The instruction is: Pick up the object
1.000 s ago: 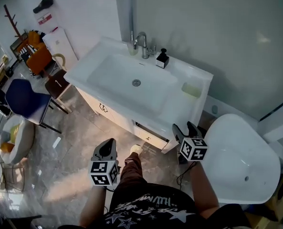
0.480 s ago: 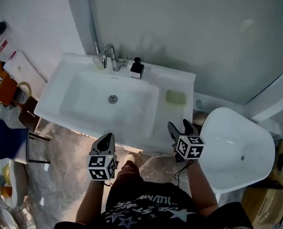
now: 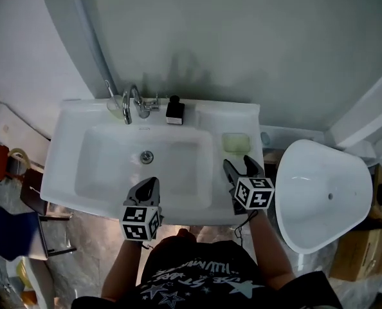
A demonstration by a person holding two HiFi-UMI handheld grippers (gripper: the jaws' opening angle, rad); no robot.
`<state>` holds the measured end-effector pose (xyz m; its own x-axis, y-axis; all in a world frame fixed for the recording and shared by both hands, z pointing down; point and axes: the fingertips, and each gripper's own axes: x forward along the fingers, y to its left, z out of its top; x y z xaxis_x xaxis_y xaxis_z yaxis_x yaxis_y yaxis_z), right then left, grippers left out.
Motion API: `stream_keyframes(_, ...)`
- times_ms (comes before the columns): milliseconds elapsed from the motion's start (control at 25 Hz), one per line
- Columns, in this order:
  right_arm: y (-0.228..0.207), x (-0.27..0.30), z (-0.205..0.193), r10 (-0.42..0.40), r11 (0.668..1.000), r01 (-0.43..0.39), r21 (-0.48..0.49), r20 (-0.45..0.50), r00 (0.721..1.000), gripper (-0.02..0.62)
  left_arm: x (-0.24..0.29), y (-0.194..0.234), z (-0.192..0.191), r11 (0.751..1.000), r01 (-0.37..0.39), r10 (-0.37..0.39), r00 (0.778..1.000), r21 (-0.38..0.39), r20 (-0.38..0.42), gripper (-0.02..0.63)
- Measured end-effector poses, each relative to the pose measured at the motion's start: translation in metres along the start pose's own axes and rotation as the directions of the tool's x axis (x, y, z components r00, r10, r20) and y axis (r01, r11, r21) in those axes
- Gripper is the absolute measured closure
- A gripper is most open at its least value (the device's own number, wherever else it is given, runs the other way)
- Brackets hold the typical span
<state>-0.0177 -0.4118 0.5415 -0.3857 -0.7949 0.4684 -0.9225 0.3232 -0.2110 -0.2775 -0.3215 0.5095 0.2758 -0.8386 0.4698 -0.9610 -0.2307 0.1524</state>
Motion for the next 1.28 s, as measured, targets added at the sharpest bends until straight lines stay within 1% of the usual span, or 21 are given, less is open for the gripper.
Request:
stream_keyframes(280, -0.006, 0.046, -0.001, -0.077, 0.997, 0.078, 0.007, -0.045, 0.996, 0.284, 0.053, 0.018, 0.026, 0.996, 0.082, -0.081, 0.997, 0.043, -0.013, 0.591)
stream_keyframes(480, -0.011, 0.073, -0.008, -0.113, 0.994, 0.113, -0.010, -0.098, 0.989, 0.285, 0.085, 0.019, 0.031, 0.991, 0.133, -0.132, 0.991, 0.033, -0.033, 0.591)
stream_keyframes(680, -0.018, 0.097, -0.019, -0.159, 0.987, 0.158, -0.020, -0.150, 0.976, 0.288, 0.104, 0.021, 0.028, 0.987, 0.160, -0.159, 0.986, 0.020, -0.059, 0.591)
stream_keyframes(840, -0.020, 0.110, -0.028, -0.179, 0.984, 0.177, -0.027, -0.188, 0.966, 0.333, 0.111, 0.025, 0.026, 0.986, 0.169, -0.168, 0.983, 0.006, -0.072, 0.591)
stream_keyframes(960, -0.018, 0.119, -0.036, -0.178, 0.984, 0.174, -0.037, -0.211, 0.961, 0.349, 0.114, 0.030, 0.021, 0.986, 0.167, -0.168, 0.982, -0.014, -0.083, 0.591)
stream_keyframes(1040, -0.018, 0.125, -0.040, -0.187, 0.982, 0.180, -0.051, -0.224, 0.957, 0.379, 0.117, 0.035, 0.017, 0.986, 0.167, -0.168, 0.982, -0.024, -0.090, 0.591)
stream_keyframes(1280, -0.025, 0.135, -0.053, -0.233, 0.972, 0.222, -0.074, -0.271, 0.934, 0.414, 0.119, 0.041, 0.011, 0.986, 0.166, -0.168, 0.980, -0.032, -0.102, 0.591)
